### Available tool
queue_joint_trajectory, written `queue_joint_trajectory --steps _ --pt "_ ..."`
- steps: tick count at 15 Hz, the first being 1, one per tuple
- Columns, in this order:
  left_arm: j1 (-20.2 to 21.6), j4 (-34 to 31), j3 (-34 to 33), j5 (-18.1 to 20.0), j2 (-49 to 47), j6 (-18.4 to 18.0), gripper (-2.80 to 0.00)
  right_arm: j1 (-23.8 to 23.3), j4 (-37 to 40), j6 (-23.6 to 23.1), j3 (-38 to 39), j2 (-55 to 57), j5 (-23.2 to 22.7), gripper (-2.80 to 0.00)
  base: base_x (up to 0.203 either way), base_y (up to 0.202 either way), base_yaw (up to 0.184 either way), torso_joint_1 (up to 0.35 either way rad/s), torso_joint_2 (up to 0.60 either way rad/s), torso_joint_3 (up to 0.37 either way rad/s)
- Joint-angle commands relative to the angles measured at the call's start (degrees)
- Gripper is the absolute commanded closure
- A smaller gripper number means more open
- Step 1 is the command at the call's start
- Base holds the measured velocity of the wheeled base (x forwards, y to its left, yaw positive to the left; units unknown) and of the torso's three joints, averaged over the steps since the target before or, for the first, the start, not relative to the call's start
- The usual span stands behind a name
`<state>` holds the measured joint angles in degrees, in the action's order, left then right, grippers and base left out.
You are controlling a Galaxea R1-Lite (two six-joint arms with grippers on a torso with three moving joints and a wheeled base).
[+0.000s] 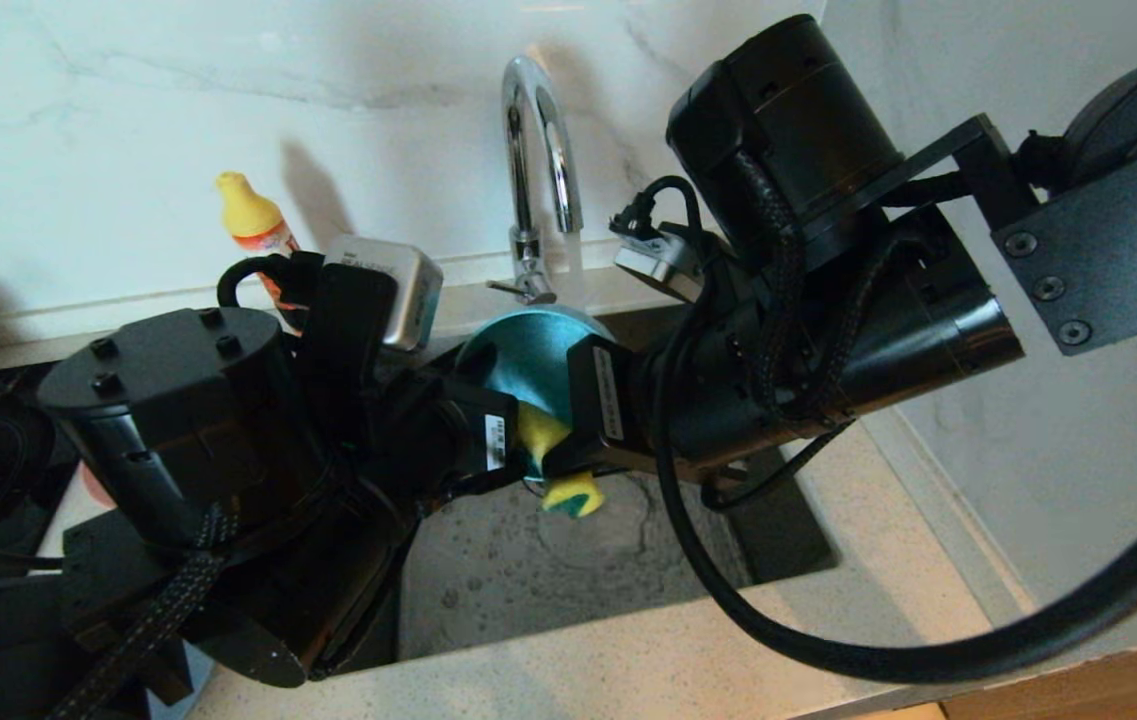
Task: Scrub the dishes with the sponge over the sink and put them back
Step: Wipe the bowl
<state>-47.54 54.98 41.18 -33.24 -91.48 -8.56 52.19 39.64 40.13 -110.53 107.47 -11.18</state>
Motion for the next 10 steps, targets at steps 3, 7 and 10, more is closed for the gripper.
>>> queue_joint_trajectory --steps 3,7,10 --pt "-0.01 0.3 0.04 -0.18 0.42 -0.06 0.0 -3.98 0.69 0.21 0.05 -1.47 -0.16 0.0 0.0 0.0 0.0 0.0 0.0 0.0" --pt "-0.01 0.3 -0.05 -0.22 0.51 0.03 0.0 -5.69 0.47 1.09 -0.03 -2.55 -0.07 0.0 0.0 0.0 0.0 0.0 0.0 0.0" --pt "-0.01 0.3 -0.05 -0.25 0.25 -0.06 0.0 -6.47 -0.23 1.03 -0.12 -3.66 -0.15 0.0 0.0 0.0 0.0 0.0 0.0 0.0"
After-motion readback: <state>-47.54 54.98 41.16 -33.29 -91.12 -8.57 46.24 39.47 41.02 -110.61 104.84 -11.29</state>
